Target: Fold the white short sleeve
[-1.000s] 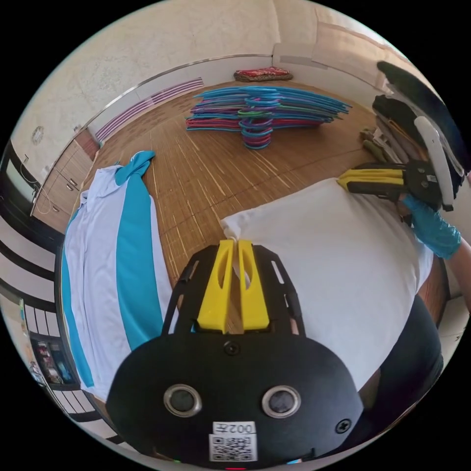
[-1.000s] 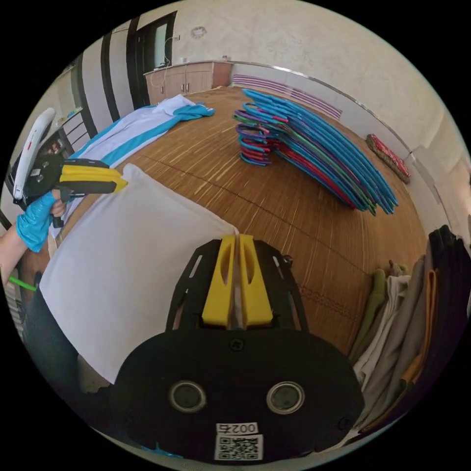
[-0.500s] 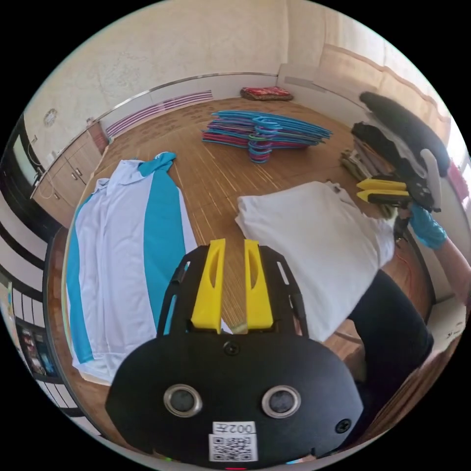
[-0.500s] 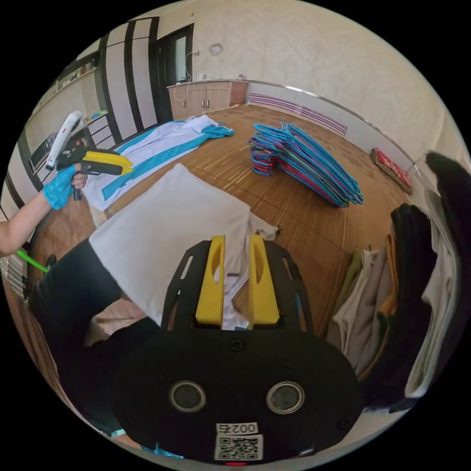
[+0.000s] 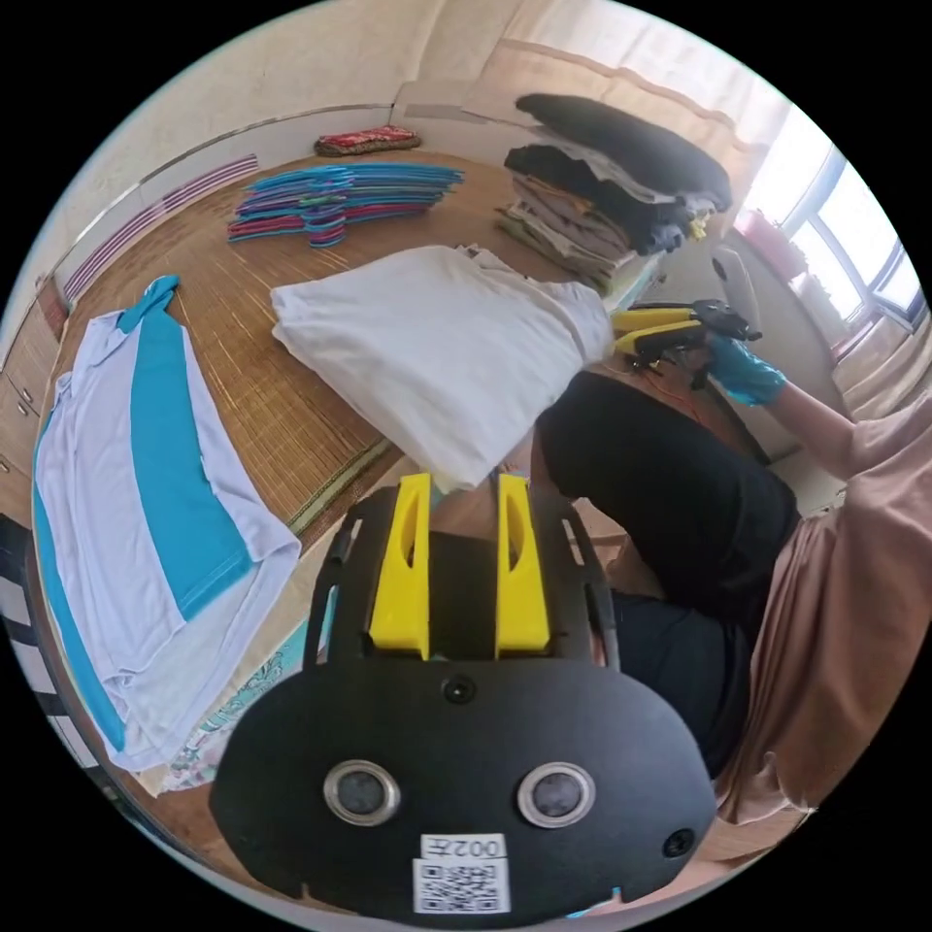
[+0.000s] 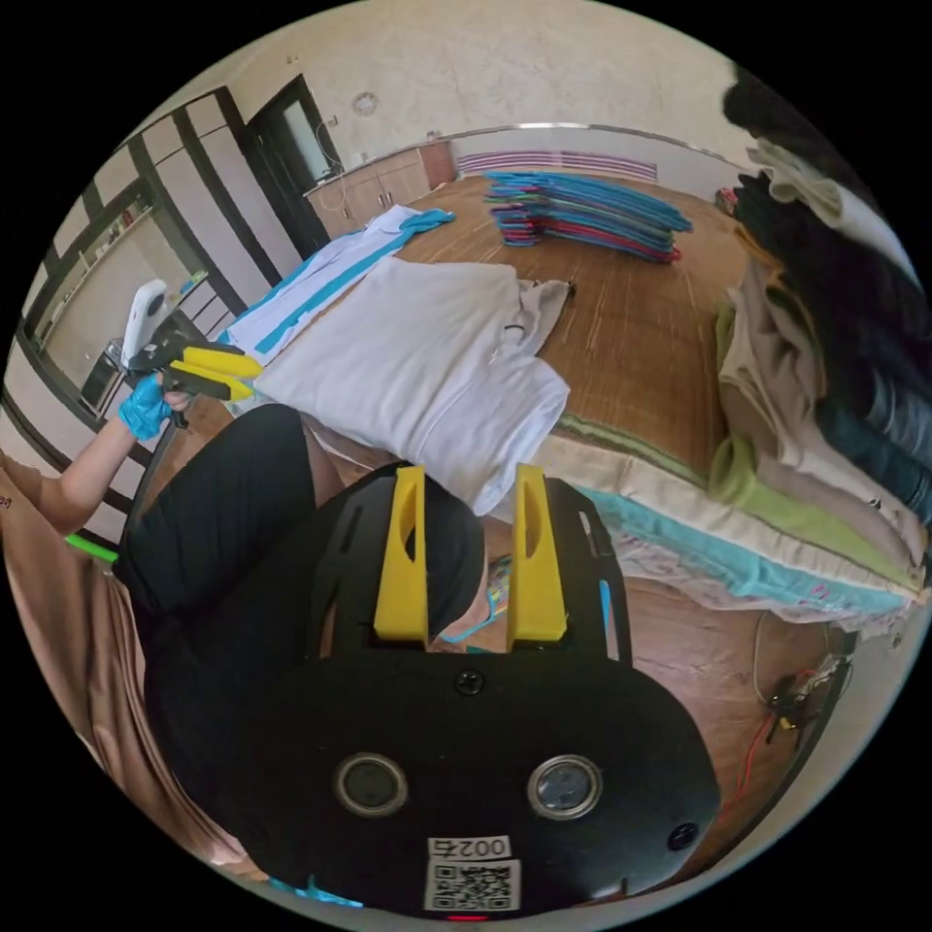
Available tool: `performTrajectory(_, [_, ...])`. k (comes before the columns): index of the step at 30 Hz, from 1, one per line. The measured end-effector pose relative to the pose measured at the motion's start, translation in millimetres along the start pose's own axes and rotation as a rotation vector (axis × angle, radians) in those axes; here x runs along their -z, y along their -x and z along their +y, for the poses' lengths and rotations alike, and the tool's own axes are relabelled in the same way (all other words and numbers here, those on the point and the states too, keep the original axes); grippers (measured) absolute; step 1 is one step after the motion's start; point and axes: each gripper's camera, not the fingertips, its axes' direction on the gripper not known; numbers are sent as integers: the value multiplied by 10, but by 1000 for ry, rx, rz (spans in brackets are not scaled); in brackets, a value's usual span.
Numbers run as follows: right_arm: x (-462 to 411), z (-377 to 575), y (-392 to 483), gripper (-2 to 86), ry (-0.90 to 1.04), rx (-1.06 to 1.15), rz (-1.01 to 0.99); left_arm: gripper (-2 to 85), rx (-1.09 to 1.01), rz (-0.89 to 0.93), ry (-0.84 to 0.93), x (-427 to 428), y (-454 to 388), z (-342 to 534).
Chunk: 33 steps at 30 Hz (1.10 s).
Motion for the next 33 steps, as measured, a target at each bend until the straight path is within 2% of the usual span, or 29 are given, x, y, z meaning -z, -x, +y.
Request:
performTrajectory(5, [-203,98,14,17,46,-31,-62,-1,12,-88,21,-115,-129,30])
performTrajectory(7, [-177,108,13,3,53,-32,-87,-6,12,-132,23,-99,-191,51])
performTrajectory(11, [249,163,116,-7,-64,22,15,-9,31,-263,10,48,-362,119])
performTrajectory(15, [132,246,127,-6,14,15,-8,-10,84,-225,59,-127,-421,172])
performTrajectory(19, [15,280,302,14,88,31,32,-10,84,-227,49,-69,-539,182])
performTrajectory(24, [244,305,718,77,7,100,149,-10,75,-197,12,176,-684,115])
performTrajectory(28, [311,266,1358,130,-116,263,187,-10,41,-226,10,304,-862,-6])
performTrajectory(33, [0,95,2073,165,-130,433,177,-10,4,-298,9,443,-1165,-173])
